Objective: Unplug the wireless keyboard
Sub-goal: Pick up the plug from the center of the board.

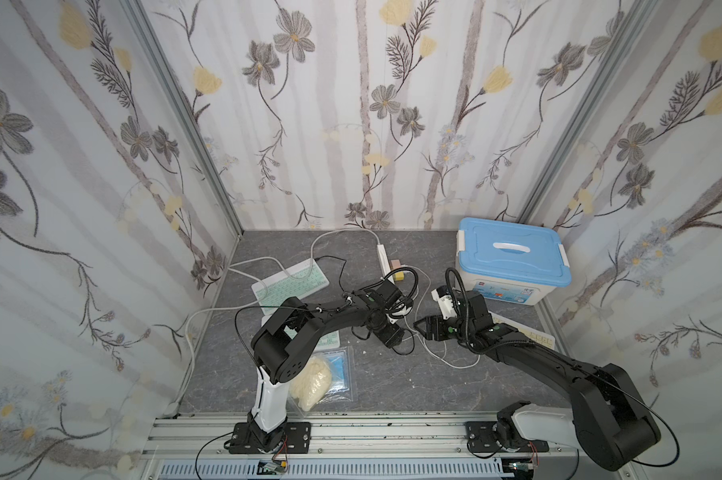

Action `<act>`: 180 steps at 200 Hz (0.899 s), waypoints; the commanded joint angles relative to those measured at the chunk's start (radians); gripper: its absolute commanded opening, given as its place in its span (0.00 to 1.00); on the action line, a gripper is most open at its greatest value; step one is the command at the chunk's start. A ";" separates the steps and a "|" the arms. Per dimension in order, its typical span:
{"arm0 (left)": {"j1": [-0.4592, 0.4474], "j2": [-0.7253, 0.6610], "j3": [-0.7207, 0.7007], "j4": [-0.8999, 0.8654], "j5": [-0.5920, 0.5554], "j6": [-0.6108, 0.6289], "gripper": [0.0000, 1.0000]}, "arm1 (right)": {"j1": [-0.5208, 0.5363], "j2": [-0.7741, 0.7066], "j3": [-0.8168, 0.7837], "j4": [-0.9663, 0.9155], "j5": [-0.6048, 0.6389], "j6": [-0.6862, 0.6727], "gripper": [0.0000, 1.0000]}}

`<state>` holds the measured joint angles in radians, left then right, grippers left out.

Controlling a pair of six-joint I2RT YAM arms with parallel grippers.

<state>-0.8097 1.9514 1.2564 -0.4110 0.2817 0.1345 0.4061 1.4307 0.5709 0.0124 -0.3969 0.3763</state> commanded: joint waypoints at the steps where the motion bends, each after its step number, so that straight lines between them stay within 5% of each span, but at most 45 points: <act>1: 0.000 0.008 0.001 -0.016 0.013 0.017 0.65 | -0.001 0.002 -0.004 0.056 0.000 0.007 0.77; 51: 0.000 -0.019 0.004 -0.031 -0.005 0.028 0.47 | -0.001 0.004 -0.006 0.063 0.006 0.011 0.76; 114: 0.000 -0.118 0.012 -0.039 -0.030 0.051 0.07 | -0.019 -0.029 0.020 0.082 -0.011 0.026 0.76; 180: 0.019 -0.324 0.009 -0.083 0.018 0.162 0.00 | -0.115 -0.190 0.063 0.181 -0.213 0.016 0.74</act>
<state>-0.8055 1.6955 1.2667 -0.4835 0.2558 0.2199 0.3035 1.2800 0.6178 0.0769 -0.4847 0.4004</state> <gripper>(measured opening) 0.433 0.746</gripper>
